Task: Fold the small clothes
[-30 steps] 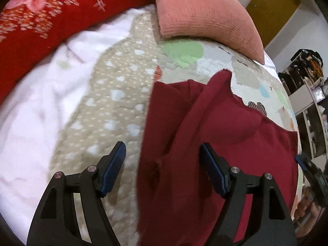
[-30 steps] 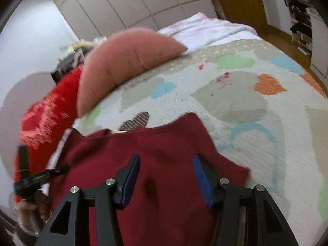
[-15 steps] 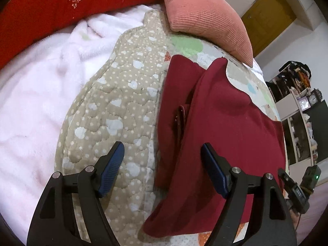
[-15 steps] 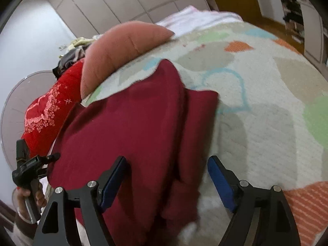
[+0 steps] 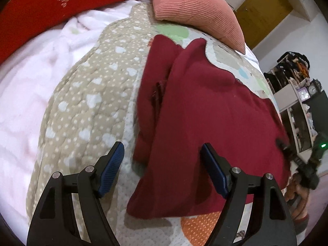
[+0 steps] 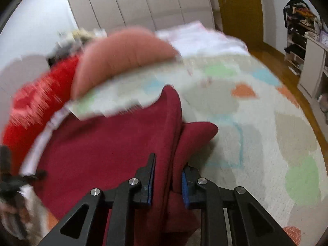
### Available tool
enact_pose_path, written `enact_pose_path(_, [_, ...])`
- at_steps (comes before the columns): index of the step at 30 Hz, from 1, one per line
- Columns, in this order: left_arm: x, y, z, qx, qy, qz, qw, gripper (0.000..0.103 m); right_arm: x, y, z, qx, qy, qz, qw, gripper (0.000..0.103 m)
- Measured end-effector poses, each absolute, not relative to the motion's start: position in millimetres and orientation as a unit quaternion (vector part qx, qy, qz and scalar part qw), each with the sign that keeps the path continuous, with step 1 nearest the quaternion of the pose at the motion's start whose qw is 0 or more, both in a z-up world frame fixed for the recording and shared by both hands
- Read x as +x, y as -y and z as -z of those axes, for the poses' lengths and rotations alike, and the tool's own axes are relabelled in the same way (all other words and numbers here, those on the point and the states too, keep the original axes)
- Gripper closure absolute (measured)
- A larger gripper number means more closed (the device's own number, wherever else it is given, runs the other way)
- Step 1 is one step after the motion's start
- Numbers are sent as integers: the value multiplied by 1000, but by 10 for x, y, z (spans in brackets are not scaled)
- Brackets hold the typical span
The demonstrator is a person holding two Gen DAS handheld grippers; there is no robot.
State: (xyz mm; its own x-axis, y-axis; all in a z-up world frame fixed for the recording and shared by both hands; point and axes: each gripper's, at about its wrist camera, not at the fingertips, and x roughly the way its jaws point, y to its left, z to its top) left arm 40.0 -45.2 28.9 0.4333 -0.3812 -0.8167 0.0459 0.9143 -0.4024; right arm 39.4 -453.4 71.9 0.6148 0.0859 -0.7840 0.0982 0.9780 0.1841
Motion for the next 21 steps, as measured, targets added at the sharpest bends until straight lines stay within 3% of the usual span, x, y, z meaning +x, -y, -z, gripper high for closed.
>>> enact_pose_path(1, [373,418,-288,-165,-515,126,832,25,387,4535,-643,107,-450,8,886,80])
enact_pose_path(3, [324,344,-291,-167,-511,120,834,25,280,4608,-628,128,-446,18,886,61])
enact_pose_path(4, [304,318,-296,-167,-509,116,836,25,227,4641,-676,132,-441,31,887,58])
enact_pose_path(12, [230,359,-359,-127,-488,94,858,25,61,4079,-1333,68,-383,-27,921,57])
enact_pose_path(21, [222,312,-446,-106,-459,73,879,25,447,3145,-1067,38,-416,-112,902,57])
